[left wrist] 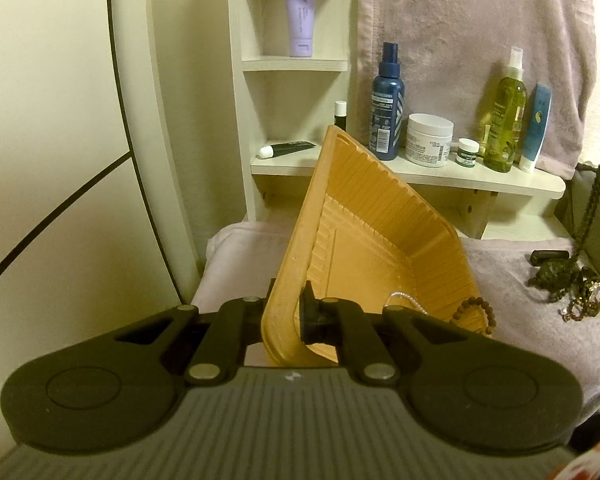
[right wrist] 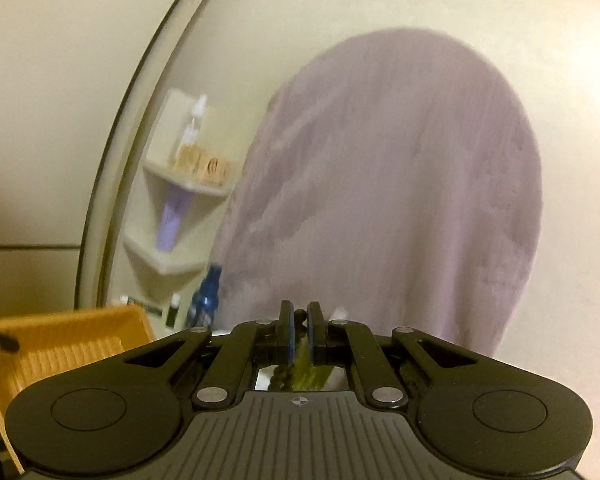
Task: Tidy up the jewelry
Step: 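Lift the dark bead strand high above the pile with the right tool, then lower the dark bead strand into the orange tray and open the right tool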
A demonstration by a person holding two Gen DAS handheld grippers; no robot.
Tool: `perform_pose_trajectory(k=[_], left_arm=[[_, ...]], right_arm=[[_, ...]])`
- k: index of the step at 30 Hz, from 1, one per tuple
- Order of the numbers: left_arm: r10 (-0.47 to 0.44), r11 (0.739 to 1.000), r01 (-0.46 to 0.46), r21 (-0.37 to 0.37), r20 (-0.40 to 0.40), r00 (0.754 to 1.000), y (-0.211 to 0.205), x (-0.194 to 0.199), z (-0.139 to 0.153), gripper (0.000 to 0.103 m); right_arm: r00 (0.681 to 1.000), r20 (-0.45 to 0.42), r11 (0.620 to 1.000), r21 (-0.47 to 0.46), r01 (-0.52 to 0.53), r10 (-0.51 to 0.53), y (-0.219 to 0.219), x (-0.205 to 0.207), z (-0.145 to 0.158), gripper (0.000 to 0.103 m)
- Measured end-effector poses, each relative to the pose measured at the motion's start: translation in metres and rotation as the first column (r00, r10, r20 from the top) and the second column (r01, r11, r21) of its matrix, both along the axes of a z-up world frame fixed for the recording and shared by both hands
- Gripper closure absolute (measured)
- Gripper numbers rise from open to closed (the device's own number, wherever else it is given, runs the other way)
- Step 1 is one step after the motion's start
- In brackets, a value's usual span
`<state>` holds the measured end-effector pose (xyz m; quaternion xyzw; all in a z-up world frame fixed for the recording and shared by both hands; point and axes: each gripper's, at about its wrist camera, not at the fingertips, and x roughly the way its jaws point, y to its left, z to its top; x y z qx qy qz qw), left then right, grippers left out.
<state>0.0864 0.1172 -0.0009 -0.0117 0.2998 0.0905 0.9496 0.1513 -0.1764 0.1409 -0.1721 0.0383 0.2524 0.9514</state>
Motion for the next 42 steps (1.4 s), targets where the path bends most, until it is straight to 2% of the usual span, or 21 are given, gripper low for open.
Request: perform_pose_trajectory(k=[12, 21, 25, 29, 34, 38, 42], left_arm=[[-0.001, 1.0, 0.001, -0.002, 0.004, 1.0, -0.001, -0.001, 0.002, 0.096], [0.0, 1.0, 0.0, -0.007, 0.003, 1.0, 0.001, 0.0, 0.002, 0.096], [0.0, 1.0, 0.0, -0.012, 0.004, 1.0, 0.003, 0.001, 0.003, 0.096], [0.0, 1.0, 0.0, -0.015, 0.002, 1.0, 0.004, 0.0, 0.002, 0.096], [0.002, 1.0, -0.002, -0.016, 0.001, 1.0, 0.006, 0.001, 0.001, 0.096], [0.007, 1.0, -0.007, -0.017, -0.002, 1.0, 0.007, 0.002, 0.0, 0.096], [0.011, 1.0, -0.011, -0.018, -0.003, 1.0, 0.006, 0.004, -0.001, 0.096]], right_arm=[[0.991, 0.101, 0.992, 0.074, -0.098, 0.091, 0.029, -0.008, 0.05, 0.097], [0.959, 0.217, 0.969, 0.127, -0.213, 0.183, 0.068, -0.014, 0.105, 0.097], [0.952, 0.217, 0.957, 0.142, -0.251, 0.217, 0.085, -0.007, 0.112, 0.097], [0.957, 0.136, 0.947, 0.163, -0.276, 0.255, 0.1, 0.006, 0.092, 0.097], [0.957, -0.024, 0.945, 0.165, -0.282, 0.29, 0.118, 0.024, 0.048, 0.097], [0.941, -0.157, 0.947, 0.165, -0.274, 0.3, 0.125, 0.034, 0.011, 0.097], [0.911, -0.281, 0.949, 0.184, -0.258, 0.302, 0.127, 0.039, -0.028, 0.097]])
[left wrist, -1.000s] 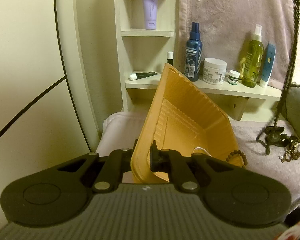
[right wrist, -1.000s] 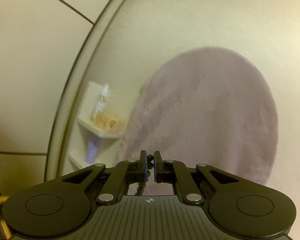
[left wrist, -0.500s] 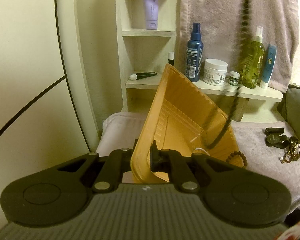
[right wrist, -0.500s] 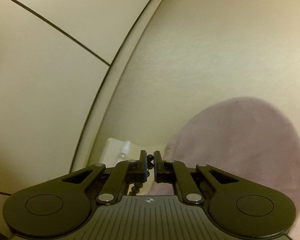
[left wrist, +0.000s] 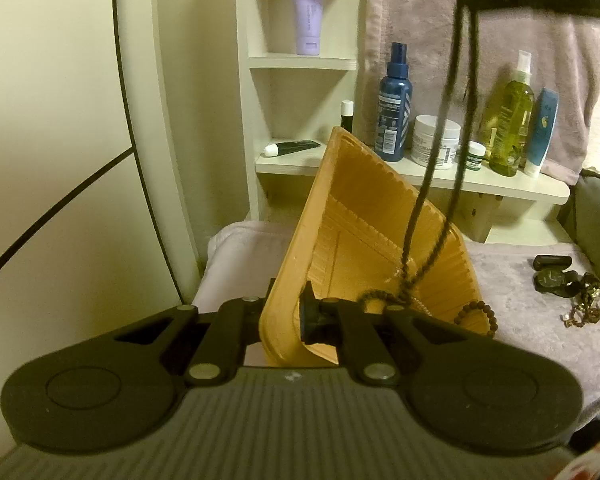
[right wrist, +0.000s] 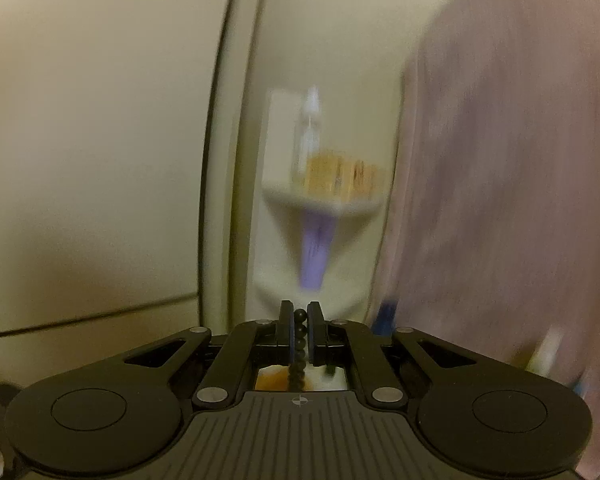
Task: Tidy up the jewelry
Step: 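Lower the dark bead strand into the orange tray and open the right tool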
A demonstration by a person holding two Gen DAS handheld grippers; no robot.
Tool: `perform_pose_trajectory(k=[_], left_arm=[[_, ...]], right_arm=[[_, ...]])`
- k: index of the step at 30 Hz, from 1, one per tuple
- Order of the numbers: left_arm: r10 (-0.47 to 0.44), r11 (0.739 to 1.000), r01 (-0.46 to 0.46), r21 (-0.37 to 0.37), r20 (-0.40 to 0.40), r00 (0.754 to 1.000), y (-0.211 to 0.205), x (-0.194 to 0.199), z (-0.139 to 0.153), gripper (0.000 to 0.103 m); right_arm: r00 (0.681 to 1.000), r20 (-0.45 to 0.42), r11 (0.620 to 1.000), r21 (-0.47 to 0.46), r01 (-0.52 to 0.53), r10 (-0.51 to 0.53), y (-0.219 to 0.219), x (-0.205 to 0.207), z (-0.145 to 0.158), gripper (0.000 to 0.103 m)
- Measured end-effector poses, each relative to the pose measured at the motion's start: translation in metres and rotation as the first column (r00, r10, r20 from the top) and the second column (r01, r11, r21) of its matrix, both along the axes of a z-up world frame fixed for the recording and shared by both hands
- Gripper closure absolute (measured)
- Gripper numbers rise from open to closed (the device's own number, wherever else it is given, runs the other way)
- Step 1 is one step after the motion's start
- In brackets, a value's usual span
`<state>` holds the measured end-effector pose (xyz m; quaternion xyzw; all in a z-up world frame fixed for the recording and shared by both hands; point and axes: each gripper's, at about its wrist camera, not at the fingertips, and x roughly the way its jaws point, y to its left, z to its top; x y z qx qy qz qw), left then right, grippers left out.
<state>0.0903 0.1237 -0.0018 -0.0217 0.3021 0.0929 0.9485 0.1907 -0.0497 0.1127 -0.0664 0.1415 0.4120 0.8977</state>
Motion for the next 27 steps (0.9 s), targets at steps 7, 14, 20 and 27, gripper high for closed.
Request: perform_pose_trajectory(k=[7, 14, 20, 27], left_arm=[[0.001, 1.0, -0.001, 0.0, -0.001, 1.0, 0.001, 0.0, -0.001, 0.096], [0.001, 1.0, -0.001, -0.002, 0.0, 1.0, 0.001, 0.001, -0.001, 0.096], [0.0, 1.0, 0.0, -0.001, 0.001, 1.0, 0.001, 0.001, -0.001, 0.096], [0.002, 1.0, -0.002, 0.0, 0.0, 1.0, 0.0, 0.0, -0.002, 0.096]], right_arm=[[0.98, -0.198, 1.0, 0.02, 0.0, 0.004, -0.006, 0.009, -0.044, 0.097], [0.926, -0.377, 1.0, 0.027, -0.008, 0.017, -0.009, 0.019, -0.073, 0.097], [0.873, -0.487, 1.0, 0.021, -0.008, 0.018, -0.018, 0.01, -0.106, 0.097], [0.848, -0.53, 1.0, -0.007, 0.017, -0.018, -0.037, -0.008, -0.132, 0.055]])
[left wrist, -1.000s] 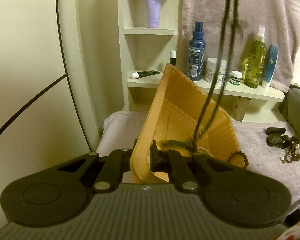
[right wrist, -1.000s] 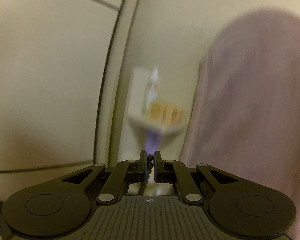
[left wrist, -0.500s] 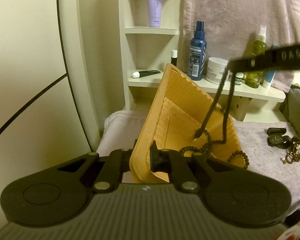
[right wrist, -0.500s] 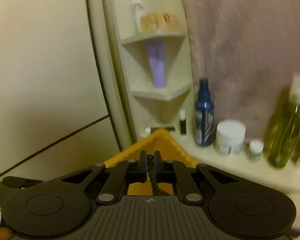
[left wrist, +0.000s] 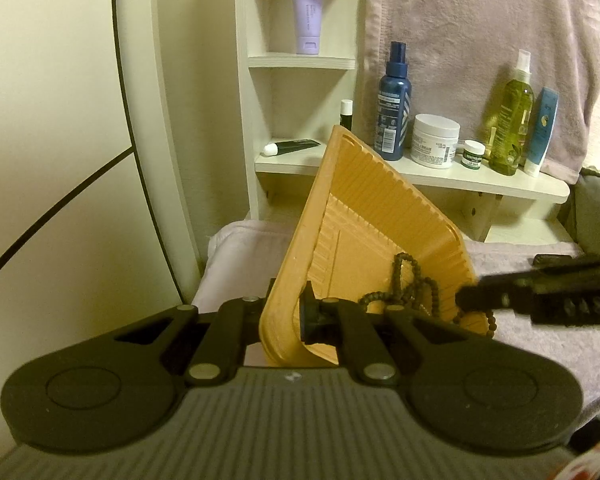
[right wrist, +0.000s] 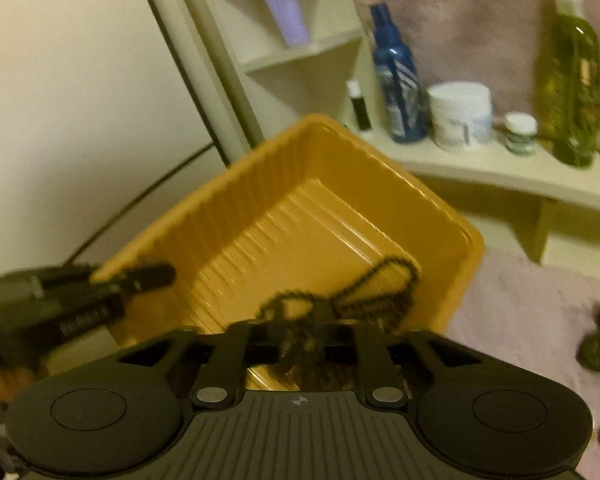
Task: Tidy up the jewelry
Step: 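Lower the dark bead strand into the orange tray and open the right tool, then grasp the brown bead bracelet beside the watch with the right tool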
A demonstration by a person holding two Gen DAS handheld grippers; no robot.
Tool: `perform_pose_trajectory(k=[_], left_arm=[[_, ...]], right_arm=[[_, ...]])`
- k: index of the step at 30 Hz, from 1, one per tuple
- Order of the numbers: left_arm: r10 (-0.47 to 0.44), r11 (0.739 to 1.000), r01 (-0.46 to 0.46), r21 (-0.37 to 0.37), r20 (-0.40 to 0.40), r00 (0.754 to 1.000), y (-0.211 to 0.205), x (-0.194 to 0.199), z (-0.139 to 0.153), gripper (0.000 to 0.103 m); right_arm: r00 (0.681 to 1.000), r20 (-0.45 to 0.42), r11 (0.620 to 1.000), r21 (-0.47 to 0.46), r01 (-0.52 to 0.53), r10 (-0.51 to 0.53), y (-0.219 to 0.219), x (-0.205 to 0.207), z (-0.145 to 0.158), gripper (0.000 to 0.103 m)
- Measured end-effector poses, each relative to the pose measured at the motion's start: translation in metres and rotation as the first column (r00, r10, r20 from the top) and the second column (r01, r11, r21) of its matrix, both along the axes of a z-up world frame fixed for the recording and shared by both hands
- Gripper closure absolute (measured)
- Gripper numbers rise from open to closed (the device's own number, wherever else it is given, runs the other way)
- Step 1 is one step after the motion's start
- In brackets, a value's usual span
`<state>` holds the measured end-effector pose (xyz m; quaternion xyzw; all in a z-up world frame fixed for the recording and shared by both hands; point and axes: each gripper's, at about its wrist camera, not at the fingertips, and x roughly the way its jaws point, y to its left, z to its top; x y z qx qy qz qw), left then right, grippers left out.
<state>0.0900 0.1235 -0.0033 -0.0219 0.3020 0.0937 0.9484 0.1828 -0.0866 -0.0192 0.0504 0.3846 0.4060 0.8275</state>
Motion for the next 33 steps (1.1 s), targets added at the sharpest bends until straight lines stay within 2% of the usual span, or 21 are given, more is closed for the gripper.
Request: perform_pose_trajectory(k=[1, 4, 8, 12, 18, 23, 28, 29, 31, 33], left_arm=[[0.0, 1.0, 0.0, -0.001, 0.0, 1.0, 0.0, -0.001, 0.0, 0.096], [-0.002, 1.0, 0.002, 0.0, 0.0, 1.0, -0.001, -0.002, 0.0, 0.096], [-0.003, 1.0, 0.003, 0.001, 0.001, 1.0, -0.002, -0.002, 0.001, 0.096], [-0.004, 1.0, 0.004, -0.001, 0.0, 1.0, -0.001, -0.002, 0.001, 0.096], [-0.005, 1.0, 0.005, 0.003, -0.007, 1.0, -0.002, -0.003, 0.001, 0.096], [-0.006, 1.0, 0.006, 0.013, -0.009, 1.0, -0.004, -0.001, 0.002, 0.096], [-0.007, 1.0, 0.007, 0.02, -0.012, 1.0, -0.006, 0.0, 0.002, 0.096], [-0.007, 1.0, 0.007, 0.02, -0.012, 1.0, -0.006, 0.0, 0.002, 0.096], [-0.007, 1.0, 0.007, 0.022, -0.014, 1.0, -0.006, 0.0, 0.002, 0.096], [-0.006, 1.0, 0.006, 0.023, -0.015, 1.0, -0.006, 0.0, 0.002, 0.096]], right_arm=[[1.0, -0.003, 1.0, 0.009, 0.016, -0.016, -0.006, -0.003, -0.002, 0.051], [0.997, -0.008, 0.997, 0.011, 0.072, -0.072, -0.027, -0.014, -0.011, 0.051], [0.979, 0.047, 0.979, -0.046, 0.2, -0.198, -0.064, -0.033, -0.023, 0.051], [0.94, 0.11, 0.935, -0.121, 0.334, -0.321, -0.101, -0.048, -0.034, 0.051], [0.871, 0.136, 0.861, -0.145, 0.488, -0.471, -0.152, -0.057, -0.042, 0.051], [0.838, 0.168, 0.822, -0.169, 0.544, -0.52, -0.173, -0.056, -0.047, 0.051], [0.837, 0.237, 0.818, -0.199, 0.539, -0.494, -0.176, -0.051, -0.05, 0.052], [0.837, 0.249, 0.818, -0.204, 0.538, -0.488, -0.175, -0.048, -0.051, 0.054], [0.843, 0.262, 0.821, -0.222, 0.527, -0.47, -0.172, -0.041, -0.055, 0.067], [0.846, 0.281, 0.818, -0.246, 0.52, -0.453, -0.168, -0.033, -0.058, 0.07]])
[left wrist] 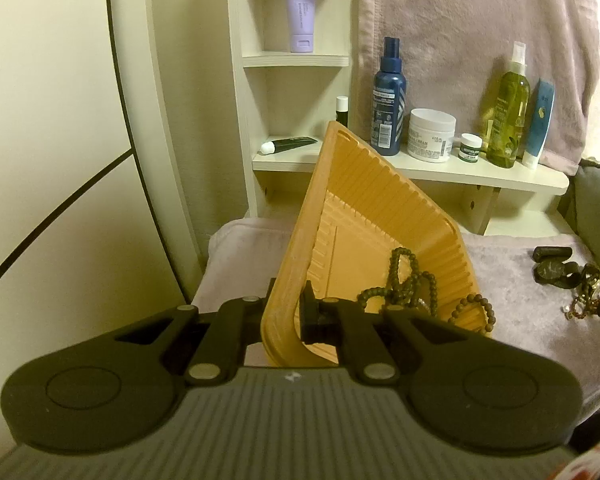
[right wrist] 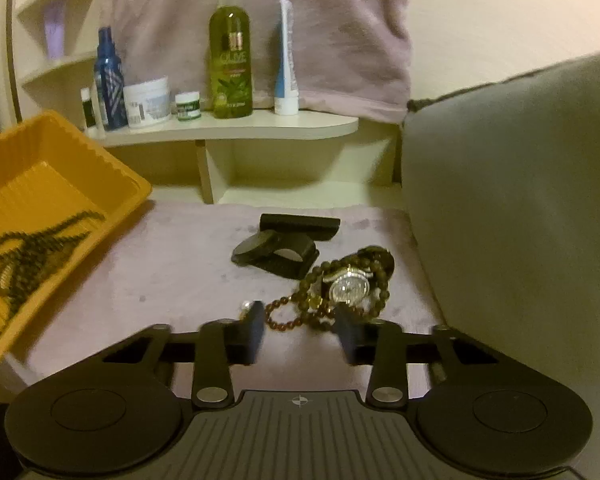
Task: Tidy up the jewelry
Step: 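Grasp the brown bead bracelet beside the watch with the right tool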
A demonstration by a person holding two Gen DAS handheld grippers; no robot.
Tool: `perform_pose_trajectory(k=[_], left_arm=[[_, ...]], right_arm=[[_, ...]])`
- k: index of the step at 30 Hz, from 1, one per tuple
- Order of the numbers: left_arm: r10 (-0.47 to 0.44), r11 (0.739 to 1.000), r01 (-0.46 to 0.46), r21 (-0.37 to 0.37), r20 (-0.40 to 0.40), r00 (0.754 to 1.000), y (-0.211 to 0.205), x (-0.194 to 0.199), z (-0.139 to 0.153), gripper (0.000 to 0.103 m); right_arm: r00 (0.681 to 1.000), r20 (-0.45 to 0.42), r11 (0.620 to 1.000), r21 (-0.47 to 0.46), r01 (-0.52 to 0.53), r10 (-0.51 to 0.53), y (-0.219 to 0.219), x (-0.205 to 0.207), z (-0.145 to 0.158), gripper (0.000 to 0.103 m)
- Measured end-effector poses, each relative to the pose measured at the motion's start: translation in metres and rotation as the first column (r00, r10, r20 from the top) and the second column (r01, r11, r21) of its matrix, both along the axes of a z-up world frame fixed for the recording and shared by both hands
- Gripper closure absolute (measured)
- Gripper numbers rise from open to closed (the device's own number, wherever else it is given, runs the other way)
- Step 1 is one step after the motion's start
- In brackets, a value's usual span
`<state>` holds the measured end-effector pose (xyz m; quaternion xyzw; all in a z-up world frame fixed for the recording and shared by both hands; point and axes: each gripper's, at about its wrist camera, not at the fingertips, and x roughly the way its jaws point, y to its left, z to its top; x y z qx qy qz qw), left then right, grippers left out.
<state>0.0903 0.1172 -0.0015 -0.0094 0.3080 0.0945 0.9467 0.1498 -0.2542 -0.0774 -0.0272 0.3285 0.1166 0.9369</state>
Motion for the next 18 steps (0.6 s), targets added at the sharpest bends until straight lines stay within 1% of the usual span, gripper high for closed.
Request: perform_pose_trajectory(k=[2, 4, 7, 16, 17, 18], left_arm=[[-0.001, 1.0, 0.001, 0.001, 0.001, 1.0, 0.0, 0.0, 0.0, 0.096], [-0.001, 1.0, 0.001, 0.002, 0.001, 1.0, 0.0, 0.0, 0.0, 0.096], [-0.001, 1.0, 0.001, 0.003, 0.0, 1.0, 0.0, 0.0, 0.0, 0.096], [0.0, 1.0, 0.0, 0.003, 0.0, 1.0, 0.0, 0.0, 0.0, 0.096], [0.001, 1.0, -0.001, 0.003, 0.0, 1.0, 0.0, 0.0, 0.0, 0.096], [0.0, 1.0, 0.0, 0.003, 0.0, 1.0, 0.0, 0.0, 0.0, 0.096]], right_arm=[[1.0, -0.006, 1.0, -0.018, -0.001, 0.001, 0.003, 0.008, -0.004, 0.073], [1.0, -0.006, 0.999, -0.038, -0.003, 0.002, 0.007, 0.014, -0.007, 0.079], [1.0, -0.011, 0.998, -0.066, -0.013, 0.012, 0.013, 0.021, -0.011, 0.084], [0.999, -0.047, 0.991, -0.13, -0.023, 0.017, 0.023, 0.033, -0.022, 0.087], [0.999, -0.045, 0.99, -0.139, -0.025, 0.019, 0.024, 0.033, -0.023, 0.088], [0.999, -0.041, 0.989, -0.147, -0.026, 0.02, 0.025, 0.032, -0.023, 0.094]])
